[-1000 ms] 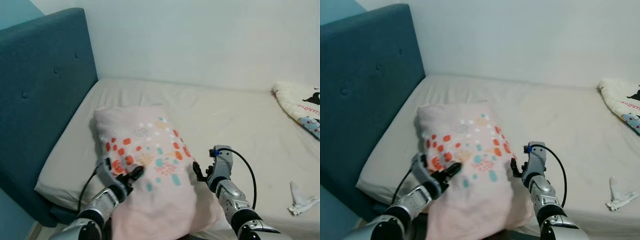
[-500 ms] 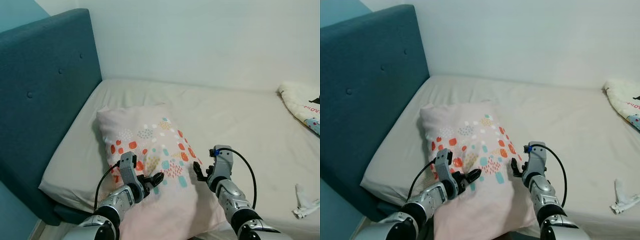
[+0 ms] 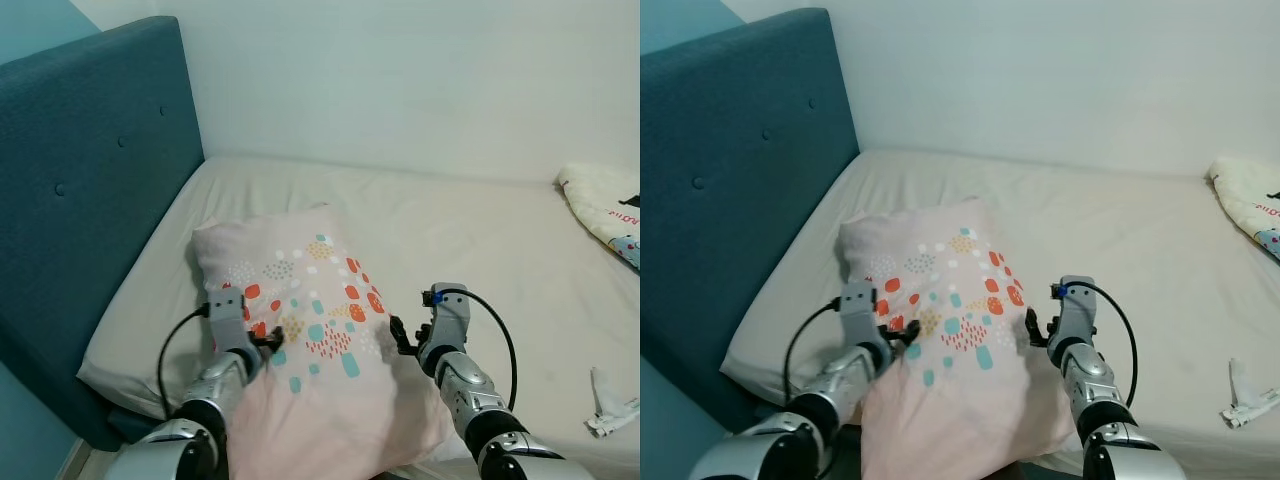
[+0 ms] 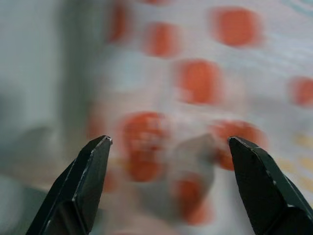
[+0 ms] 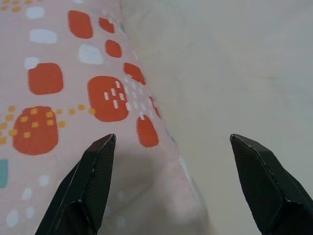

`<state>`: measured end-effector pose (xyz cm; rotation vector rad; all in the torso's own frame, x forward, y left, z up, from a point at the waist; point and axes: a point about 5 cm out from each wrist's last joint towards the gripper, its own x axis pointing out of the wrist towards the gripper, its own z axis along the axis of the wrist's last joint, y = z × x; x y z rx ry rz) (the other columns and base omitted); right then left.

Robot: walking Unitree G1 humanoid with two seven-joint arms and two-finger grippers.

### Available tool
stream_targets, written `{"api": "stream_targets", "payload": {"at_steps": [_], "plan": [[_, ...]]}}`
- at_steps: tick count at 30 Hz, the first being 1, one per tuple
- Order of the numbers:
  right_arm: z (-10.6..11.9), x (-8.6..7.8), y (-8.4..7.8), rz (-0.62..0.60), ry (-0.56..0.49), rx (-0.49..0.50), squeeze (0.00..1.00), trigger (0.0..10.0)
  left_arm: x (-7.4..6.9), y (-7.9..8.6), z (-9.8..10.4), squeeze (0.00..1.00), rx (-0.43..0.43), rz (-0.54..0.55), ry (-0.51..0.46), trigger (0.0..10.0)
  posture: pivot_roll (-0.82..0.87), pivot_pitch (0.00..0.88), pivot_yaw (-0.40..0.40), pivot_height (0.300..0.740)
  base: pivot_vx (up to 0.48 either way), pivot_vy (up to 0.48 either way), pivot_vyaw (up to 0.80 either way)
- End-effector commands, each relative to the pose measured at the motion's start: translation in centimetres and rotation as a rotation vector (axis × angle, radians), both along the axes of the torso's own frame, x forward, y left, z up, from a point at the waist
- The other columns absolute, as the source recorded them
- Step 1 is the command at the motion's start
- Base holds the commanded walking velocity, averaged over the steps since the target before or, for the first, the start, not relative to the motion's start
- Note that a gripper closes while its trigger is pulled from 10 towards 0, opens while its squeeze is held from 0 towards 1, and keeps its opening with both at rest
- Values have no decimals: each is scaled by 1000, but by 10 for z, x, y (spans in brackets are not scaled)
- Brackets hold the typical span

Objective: Clean up the room

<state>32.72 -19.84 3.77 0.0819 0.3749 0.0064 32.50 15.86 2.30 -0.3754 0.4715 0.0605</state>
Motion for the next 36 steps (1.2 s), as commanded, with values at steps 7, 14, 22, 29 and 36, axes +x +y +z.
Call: {"api": "stream_targets", "payload": {"at_steps": [7, 14, 22, 29, 36], "plan": [[-1, -4, -8, -9, -11, 1, 0, 10000, -26, 42, -24, 0, -174, 243, 77, 10000, -250, 26, -42, 637, 0, 0, 0], [-4, -11, -15, -5, -8, -11, 0, 10000, -36, 29, -32, 0, -404, 175, 19, 10000, -281, 91, -65, 637, 0, 0, 0], [-10, -28, -25, 38, 10, -46, 0, 10000, -45, -7, -38, 0, -577, 17, -37, 10000, -358, 174, -126, 637, 0, 0, 0], [-13, -38, -30, 49, 31, -61, 0, 10000, -36, -28, -27, 0, -658, -55, -94, 10000, -384, 210, -143, 637, 0, 0, 0], [-15, -42, -25, 56, 40, -54, 0, 10000, -9, -46, 13, 0, -923, -173, -297, 10000, -384, 223, -145, 637, 0, 0, 0]]}}
